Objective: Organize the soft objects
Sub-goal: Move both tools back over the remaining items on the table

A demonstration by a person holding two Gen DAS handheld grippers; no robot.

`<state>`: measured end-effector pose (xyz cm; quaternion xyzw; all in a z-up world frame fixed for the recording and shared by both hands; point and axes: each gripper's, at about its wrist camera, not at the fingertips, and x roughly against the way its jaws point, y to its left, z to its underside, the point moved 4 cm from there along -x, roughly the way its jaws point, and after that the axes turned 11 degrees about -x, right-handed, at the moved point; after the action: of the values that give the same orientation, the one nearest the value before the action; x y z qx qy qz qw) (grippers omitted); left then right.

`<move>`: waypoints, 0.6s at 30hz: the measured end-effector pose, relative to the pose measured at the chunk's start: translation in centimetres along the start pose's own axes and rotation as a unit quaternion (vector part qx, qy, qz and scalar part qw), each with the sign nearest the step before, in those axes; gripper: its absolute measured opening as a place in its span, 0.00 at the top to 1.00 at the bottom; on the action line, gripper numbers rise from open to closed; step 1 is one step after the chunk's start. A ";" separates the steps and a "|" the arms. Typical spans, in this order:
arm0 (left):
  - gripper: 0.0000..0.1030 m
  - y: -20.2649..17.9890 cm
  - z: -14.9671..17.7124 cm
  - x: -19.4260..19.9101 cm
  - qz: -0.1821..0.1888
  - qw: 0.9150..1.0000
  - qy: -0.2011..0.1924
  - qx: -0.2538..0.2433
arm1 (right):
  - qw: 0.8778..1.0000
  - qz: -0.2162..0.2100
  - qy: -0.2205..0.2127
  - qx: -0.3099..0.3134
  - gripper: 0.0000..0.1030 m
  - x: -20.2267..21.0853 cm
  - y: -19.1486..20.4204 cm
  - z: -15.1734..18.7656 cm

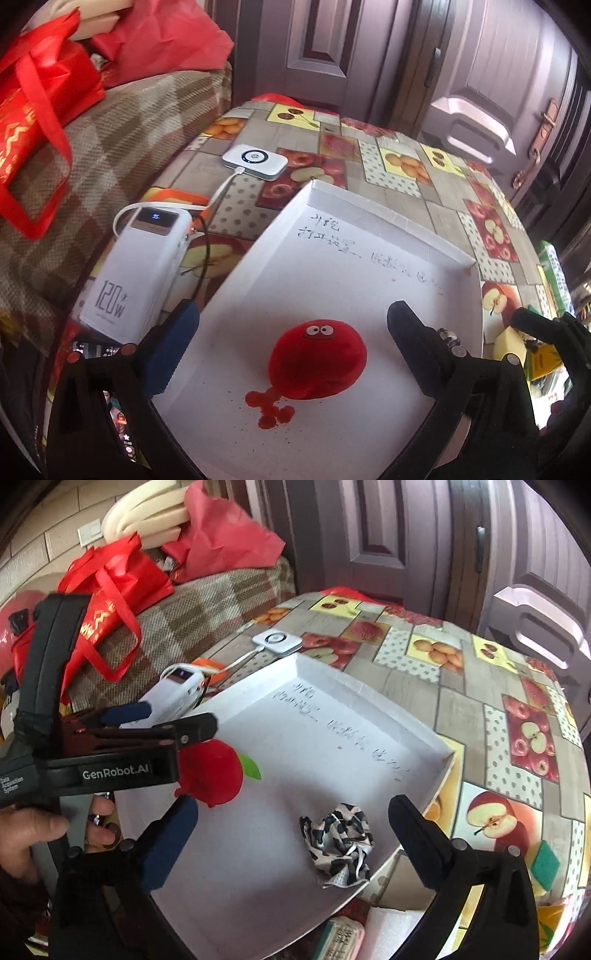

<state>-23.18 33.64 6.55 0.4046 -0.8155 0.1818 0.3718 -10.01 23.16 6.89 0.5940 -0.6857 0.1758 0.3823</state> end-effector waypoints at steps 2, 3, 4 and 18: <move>0.00 0.0 -0.1 0.6 0.004 1.000 -0.008 0.002 | 1.000 0.002 -0.018 -0.014 0.00 1.1 -0.6 -0.4; 0.00 -0.1 -0.1 0.9 0.006 1.000 -0.012 0.001 | 0.999 0.004 -0.031 -0.025 0.00 1.9 -1.1 -0.7; 0.00 -0.3 -0.2 1.3 0.008 1.000 -0.016 -0.001 | 0.998 0.005 -0.043 -0.036 0.00 2.7 -1.7 -1.0; 0.00 -7.1 0.8 3.6 0.078 0.994 -0.021 -0.078 | 0.982 0.077 -0.083 -0.150 0.00 9.3 -11.9 3.5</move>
<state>-19.32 26.92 8.68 0.3127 -0.8640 0.1375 0.3698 0.13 11.65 8.93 0.4881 -0.7774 0.0498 0.3937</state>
